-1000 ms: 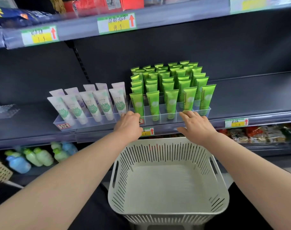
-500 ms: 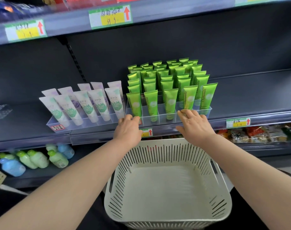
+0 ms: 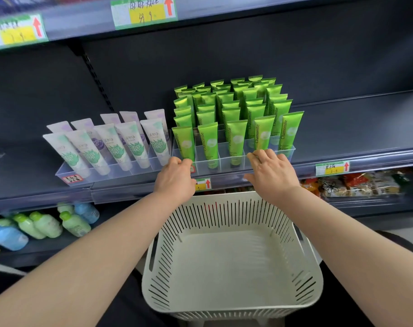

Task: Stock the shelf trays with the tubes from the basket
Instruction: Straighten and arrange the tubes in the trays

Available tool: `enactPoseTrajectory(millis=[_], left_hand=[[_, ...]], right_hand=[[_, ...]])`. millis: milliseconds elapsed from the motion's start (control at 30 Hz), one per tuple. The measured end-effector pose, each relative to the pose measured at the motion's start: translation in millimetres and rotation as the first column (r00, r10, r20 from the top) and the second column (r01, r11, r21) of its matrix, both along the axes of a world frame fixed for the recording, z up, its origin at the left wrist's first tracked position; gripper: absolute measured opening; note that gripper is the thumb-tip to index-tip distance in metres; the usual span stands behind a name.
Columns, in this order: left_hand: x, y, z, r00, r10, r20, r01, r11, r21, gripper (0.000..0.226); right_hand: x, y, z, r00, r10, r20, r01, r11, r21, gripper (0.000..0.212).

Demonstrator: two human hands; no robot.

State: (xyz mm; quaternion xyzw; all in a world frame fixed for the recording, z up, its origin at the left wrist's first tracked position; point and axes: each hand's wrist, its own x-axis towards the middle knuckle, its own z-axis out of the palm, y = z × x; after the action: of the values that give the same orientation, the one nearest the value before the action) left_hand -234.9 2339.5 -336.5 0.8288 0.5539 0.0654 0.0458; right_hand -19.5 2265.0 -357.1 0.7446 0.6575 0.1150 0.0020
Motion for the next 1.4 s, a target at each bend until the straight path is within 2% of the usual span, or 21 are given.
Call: enactPoseTrajectory(millis=[633, 1300, 1400], left_hand=[[18, -9, -6, 0.996, -0.068, -0.061, 0.070, 0.997, 0.028, 0.054], [98, -24, 1, 0.986, -0.139, -0.097, 0.136, 0.990, -0.033, 0.058], [112, -26, 1, 0.982, -0.158, -0.107, 0.156, 0.987, -0.027, 0.053]], right_hand=[[16, -8, -3, 0.995, -0.046, -0.087, 0.050, 0.998, 0.040, 0.059], [78, -25, -5, 0.961, -0.201, -0.192, 0.218, 0.973, 0.070, 0.061], [90, -29, -5, 0.955, -0.219, -0.199, 0.236, 0.970, 0.067, 0.061]])
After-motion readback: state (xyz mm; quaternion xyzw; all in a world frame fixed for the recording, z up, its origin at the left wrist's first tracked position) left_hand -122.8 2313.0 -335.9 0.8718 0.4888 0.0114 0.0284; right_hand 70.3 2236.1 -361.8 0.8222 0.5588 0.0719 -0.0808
